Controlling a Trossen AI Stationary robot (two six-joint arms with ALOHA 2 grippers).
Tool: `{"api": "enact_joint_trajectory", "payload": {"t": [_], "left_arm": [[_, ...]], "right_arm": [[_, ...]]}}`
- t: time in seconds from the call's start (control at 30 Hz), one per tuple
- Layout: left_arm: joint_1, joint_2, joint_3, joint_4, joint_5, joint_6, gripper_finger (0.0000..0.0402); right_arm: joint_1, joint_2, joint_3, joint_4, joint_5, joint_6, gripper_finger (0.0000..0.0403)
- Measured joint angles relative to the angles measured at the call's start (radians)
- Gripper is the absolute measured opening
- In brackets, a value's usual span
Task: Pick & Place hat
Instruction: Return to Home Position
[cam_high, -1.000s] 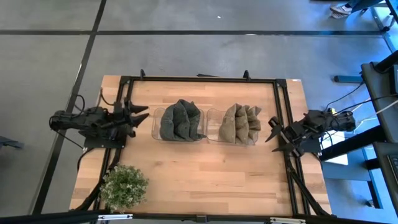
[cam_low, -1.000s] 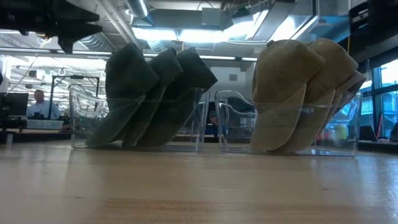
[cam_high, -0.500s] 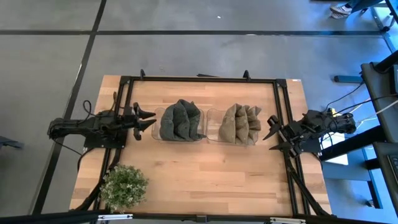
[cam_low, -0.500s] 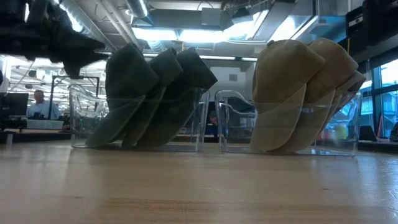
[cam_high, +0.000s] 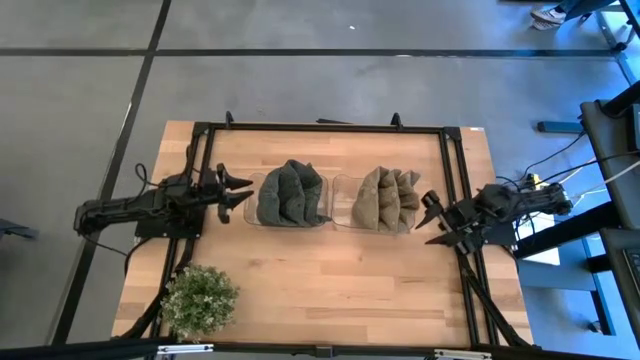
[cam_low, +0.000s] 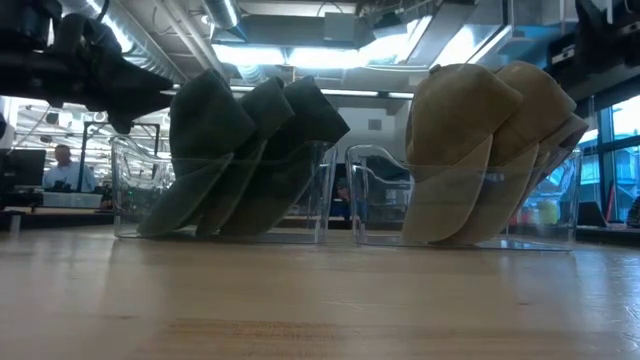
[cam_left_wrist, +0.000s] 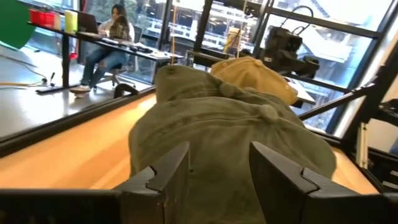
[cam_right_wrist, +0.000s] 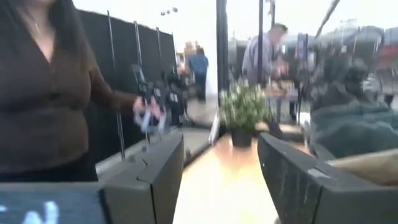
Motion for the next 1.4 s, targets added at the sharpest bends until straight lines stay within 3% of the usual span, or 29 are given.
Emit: {"api": "enact_joint_trajectory", "payload": {"t": [0.1,0.33,0.57,1.4], "left_arm": [[0.024,0.000,0.000,-0.002,0.000,0.002,0.0161],[0.072,0.000,0.000,-0.001,-0.013,0.050,0.0161],[0.085,0.002,0.000,-0.001,-0.014,0.201,0.0158],[0.085,0.003,0.000,0.001,-0.012,0.203,0.0161]], "right_arm": [[0.000,-0.001,-0.085,0.156,-0.010,0.029,0.0206],[0.000,0.001,-0.082,0.061,-0.014,0.042,0.0206],[0.000,0.002,-0.080,-0.044,0.117,0.002,0.0206],[0.000,0.002,-0.080,-0.048,0.125,-0.054,0.0206]]}}
